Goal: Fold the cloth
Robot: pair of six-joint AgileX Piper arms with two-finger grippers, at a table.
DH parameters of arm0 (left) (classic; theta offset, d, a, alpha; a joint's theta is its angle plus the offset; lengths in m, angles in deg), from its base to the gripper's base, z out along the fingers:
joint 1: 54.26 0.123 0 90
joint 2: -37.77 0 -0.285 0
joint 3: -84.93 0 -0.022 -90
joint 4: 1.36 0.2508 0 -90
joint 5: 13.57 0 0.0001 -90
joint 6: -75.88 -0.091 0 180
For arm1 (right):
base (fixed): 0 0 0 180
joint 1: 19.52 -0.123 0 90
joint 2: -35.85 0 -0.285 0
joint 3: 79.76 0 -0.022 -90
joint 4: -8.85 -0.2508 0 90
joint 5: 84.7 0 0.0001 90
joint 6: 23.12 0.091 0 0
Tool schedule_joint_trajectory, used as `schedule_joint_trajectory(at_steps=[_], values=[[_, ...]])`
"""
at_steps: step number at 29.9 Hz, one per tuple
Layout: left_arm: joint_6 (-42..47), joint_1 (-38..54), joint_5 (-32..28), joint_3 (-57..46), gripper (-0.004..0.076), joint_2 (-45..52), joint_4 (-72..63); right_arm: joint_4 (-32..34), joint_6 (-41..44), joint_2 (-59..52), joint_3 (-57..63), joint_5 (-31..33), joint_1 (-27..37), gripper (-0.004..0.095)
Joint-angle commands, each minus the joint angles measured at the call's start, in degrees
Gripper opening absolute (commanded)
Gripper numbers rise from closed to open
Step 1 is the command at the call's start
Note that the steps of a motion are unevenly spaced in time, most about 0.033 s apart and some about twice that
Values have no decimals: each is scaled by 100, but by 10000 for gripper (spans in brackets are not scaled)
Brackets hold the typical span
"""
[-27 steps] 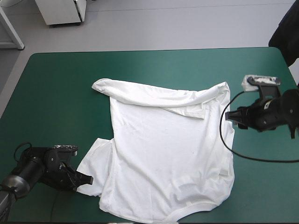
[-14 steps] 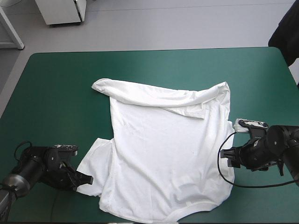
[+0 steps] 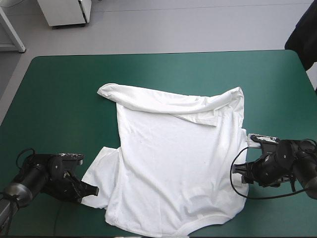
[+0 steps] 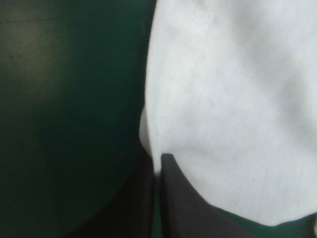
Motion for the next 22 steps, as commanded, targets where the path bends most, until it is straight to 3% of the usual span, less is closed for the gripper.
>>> schedule_joint_trajectory(at_steps=[1, 11, 13, 17, 22], values=[[-18, -8, -336, 87, -22, -14, -121, -92, -47, 213, -114, -239, -157, 486], [-18, -8, -314, 87, -22, -14, -144, 401, 1081, 1320, -31, -640, -1401, 346], [-18, -8, -286, 87, -22, -4, -144, 401, 1165, 1394, -5, -681, -1535, 272], [-18, -8, -288, 87, -22, -4, -144, 427, 1200, 1422, 96, -748, -1662, -16], [-18, -8, -278, 187, -22, -4, -121, 457, 1200, 1272, 74, -658, -1662, -16]])
